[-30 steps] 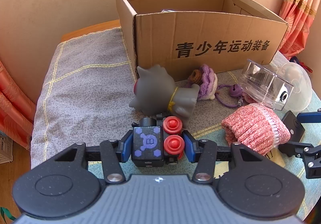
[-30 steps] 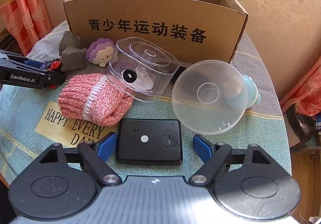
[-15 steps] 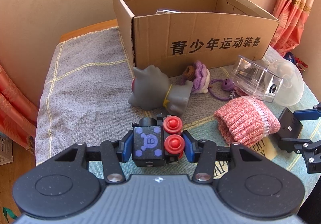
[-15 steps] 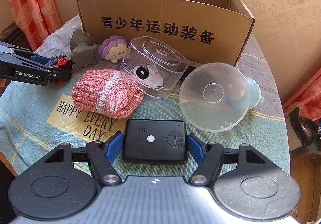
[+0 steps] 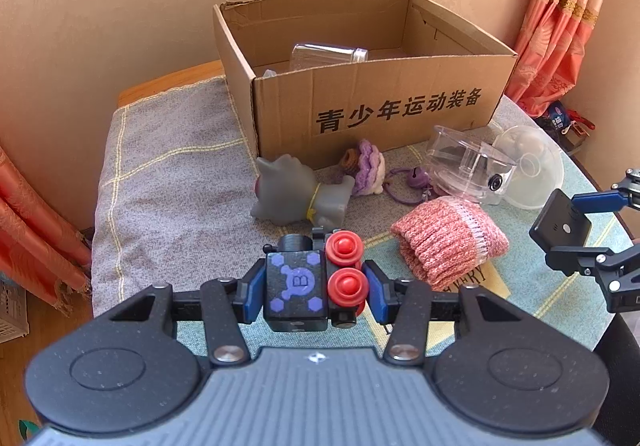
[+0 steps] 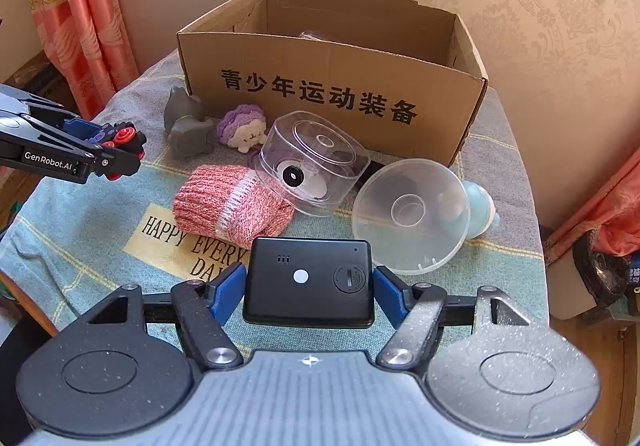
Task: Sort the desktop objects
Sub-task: 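Carry the cube toy and power bank over the box and release both inside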
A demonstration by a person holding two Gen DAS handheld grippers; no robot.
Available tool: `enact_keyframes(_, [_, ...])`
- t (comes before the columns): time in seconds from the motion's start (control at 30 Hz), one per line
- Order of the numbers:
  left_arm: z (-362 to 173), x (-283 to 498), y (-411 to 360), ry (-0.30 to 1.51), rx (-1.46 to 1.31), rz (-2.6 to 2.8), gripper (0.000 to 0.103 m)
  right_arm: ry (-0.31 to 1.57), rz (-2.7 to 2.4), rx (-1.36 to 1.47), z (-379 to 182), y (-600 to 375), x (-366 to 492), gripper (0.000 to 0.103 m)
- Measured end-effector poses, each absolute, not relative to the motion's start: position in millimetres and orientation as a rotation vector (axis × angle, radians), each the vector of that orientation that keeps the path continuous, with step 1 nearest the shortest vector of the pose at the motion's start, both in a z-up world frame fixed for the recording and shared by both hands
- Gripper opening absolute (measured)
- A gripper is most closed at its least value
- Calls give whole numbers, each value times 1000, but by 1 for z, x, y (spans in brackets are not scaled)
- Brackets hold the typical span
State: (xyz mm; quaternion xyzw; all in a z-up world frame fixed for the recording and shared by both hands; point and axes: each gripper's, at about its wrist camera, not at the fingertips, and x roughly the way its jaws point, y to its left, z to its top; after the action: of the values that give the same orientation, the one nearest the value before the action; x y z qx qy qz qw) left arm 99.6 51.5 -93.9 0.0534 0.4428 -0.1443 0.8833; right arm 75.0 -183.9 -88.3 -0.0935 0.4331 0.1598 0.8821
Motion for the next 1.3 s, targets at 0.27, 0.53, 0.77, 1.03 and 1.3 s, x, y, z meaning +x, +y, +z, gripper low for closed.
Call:
enact_keyframes(0.27, [-66,99,50,886,102,-320,49,859,333,-205,-69,-187,73,74])
enact_keyframes(0.53, [-43,103,36,856,125,-341,49,829,343,-198,-53,-189,79,74])
enact_keyframes(0.77, [-30,110,21,847,154,-362,49,818,354,-187,-43,-190,89,74])
enact_keyframes(1.03, [-13,125,11,826,162,-383,49,801,363,-214,-31,-190,103,74])
enact_keyframes(1.3, [-5,146,7,817,174,-403,49,776,357,-209,-18,-195,124,74])
